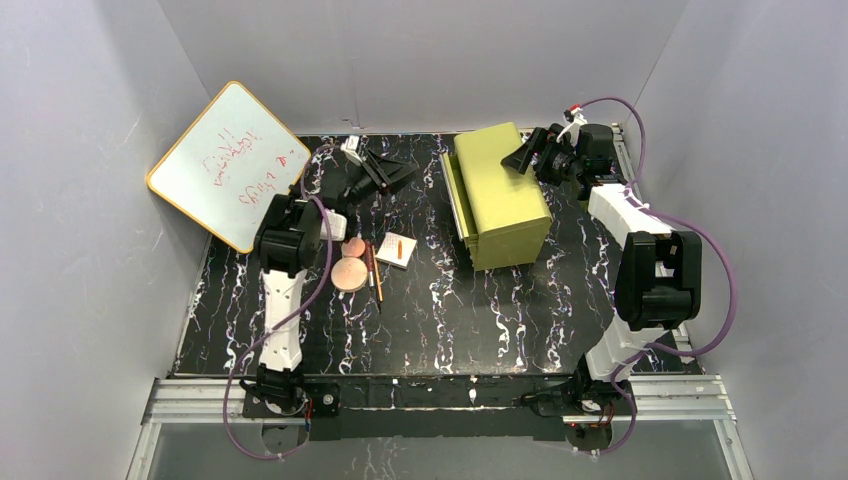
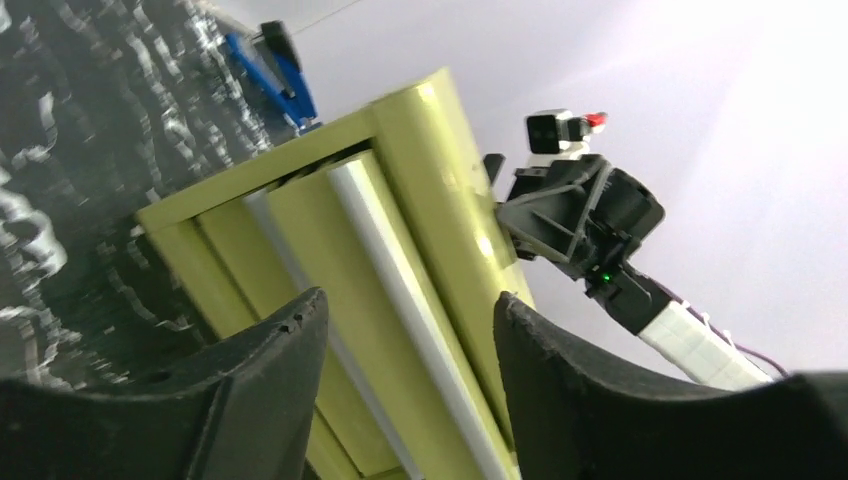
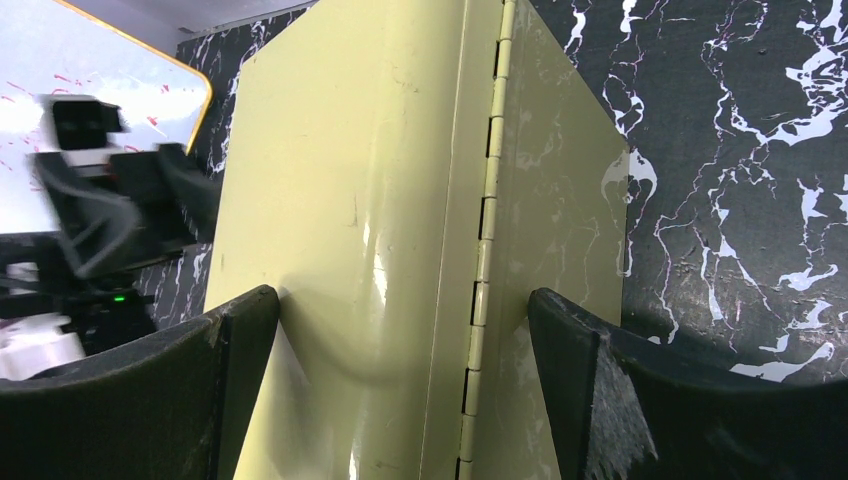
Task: Organize the makeup
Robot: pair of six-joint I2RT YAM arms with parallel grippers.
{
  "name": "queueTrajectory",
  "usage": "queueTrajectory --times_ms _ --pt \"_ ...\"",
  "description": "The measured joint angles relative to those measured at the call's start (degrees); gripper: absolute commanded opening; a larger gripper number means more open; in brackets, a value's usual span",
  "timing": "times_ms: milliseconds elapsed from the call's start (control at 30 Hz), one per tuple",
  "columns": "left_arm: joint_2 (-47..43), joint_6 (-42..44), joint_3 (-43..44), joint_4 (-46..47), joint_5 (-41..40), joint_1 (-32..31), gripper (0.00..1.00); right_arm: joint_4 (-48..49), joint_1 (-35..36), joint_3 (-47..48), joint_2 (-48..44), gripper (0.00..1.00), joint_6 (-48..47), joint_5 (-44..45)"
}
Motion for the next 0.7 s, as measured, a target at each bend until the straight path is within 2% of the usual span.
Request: queueTrajectory --times_ms 67,100,200,333,433,567,700 --pt "-4.7 5.3 -1.1 -2.9 0.6 -0.2 0.9 0.0 0.0 0.0 0.0 1.0 0.0 0.0" --pt "-8.3 9.7 -1.6 -6.3 0.9 -0.3 0.97 0.0 0.0 0.0 0.0 1.0 0.0 -0.1" --pt "-17.0 22.0 -1.7 -15.7 0.4 -1.1 0.98 0.1 0.0 0.0 0.0 1.0 0.0 -0.2" --pt "-25.2 40.9 2.0 -33.8 -1.4 -4.4 0.99 0.6 0.0 -0.4 0.0 1.0 0.0 -0.3" --pt "-25.5 53.4 8.5 -46.8 -2.8 -8.0 0.98 1.9 -0.1 -1.2 -0.2 1.0 0.1 -0.5" --pt "-25.6 71.7 10.9 -62.1 -8.0 -13.5 0.98 3.1 -0.1 -2.1 -0.6 1.0 0.2 -0.5" --pt "-23.8 83.0 14.8 -78.4 -15.7 -17.2 0.99 3.7 -0.1 -2.9 -1.1 1.0 0.1 -0.4"
